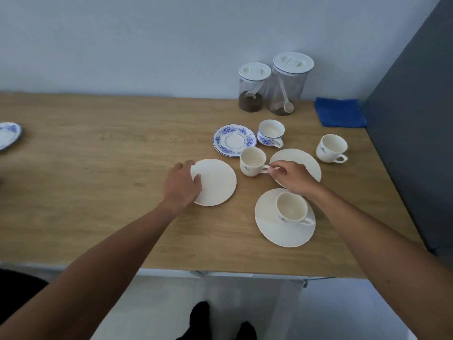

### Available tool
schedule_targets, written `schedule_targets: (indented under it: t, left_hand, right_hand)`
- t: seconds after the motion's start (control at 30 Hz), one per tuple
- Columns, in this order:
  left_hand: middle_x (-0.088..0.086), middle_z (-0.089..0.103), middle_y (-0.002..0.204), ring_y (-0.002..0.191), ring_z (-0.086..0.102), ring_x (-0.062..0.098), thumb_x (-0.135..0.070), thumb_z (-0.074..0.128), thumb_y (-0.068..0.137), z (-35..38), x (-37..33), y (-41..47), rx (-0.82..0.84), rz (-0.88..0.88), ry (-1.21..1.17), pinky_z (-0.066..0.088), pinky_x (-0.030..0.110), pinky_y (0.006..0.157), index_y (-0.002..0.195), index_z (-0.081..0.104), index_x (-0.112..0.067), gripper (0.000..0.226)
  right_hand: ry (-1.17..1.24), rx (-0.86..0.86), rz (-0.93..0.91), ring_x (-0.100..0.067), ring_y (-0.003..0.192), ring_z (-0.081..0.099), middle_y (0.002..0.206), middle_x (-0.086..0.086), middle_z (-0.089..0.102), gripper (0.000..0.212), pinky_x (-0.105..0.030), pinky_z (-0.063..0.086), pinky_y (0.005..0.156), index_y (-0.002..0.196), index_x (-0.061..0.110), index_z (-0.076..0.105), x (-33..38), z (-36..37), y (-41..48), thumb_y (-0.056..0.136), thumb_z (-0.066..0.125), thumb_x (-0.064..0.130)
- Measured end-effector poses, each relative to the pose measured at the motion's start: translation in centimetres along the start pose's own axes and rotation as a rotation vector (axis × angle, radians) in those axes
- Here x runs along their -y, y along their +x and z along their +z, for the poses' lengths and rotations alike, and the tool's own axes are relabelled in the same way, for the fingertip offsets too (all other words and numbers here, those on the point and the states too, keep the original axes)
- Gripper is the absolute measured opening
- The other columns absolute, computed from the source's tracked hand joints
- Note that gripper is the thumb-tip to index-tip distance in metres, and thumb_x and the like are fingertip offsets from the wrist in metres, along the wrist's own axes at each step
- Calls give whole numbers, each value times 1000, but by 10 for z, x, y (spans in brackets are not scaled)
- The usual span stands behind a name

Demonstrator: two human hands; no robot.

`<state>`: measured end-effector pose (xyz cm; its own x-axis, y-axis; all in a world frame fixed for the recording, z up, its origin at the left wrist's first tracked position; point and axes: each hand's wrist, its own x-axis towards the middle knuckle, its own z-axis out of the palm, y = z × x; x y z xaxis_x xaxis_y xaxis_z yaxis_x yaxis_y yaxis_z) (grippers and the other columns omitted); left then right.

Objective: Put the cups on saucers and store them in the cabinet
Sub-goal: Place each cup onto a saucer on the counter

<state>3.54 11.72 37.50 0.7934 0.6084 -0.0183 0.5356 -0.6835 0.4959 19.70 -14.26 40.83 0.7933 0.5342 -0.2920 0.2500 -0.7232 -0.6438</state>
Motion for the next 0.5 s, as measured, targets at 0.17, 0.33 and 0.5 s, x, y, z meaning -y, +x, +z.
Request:
schedule_targets:
  t: [0.17, 0.33, 0.5]
  left_hand:
    - [8, 60, 116, 110, 57, 31, -32, 53, 91, -4, 23, 14, 51, -33, 25, 49, 41, 89, 119, 61, -17, 33]
    - [-1, 68, 98, 96, 62, 22, -35, 55, 89, -4, 29, 21, 63, -91, -65, 51, 36, 82, 100, 63, -21, 20]
    - [-4, 68, 91, 93, 63, 20, -34, 58, 89, -7, 31, 24, 74, -101, -93, 51, 34, 80, 98, 65, -21, 18]
  right_hand:
    - [105, 42, -3, -14, 88, 67, 94, 4, 73, 22, -31, 52, 80, 105, 28, 66, 7, 2, 11, 95, 58, 47]
    - [280, 87, 39, -16, 82, 73, 87, 0, 77, 21, -30, 49, 71, 95, 21, 65, 7, 5, 17, 92, 67, 41]
    - [348, 68, -4, -21, 85, 75, 89, -9, 78, 18, -34, 55, 74, 88, 11, 63, 14, 1, 16, 93, 68, 28]
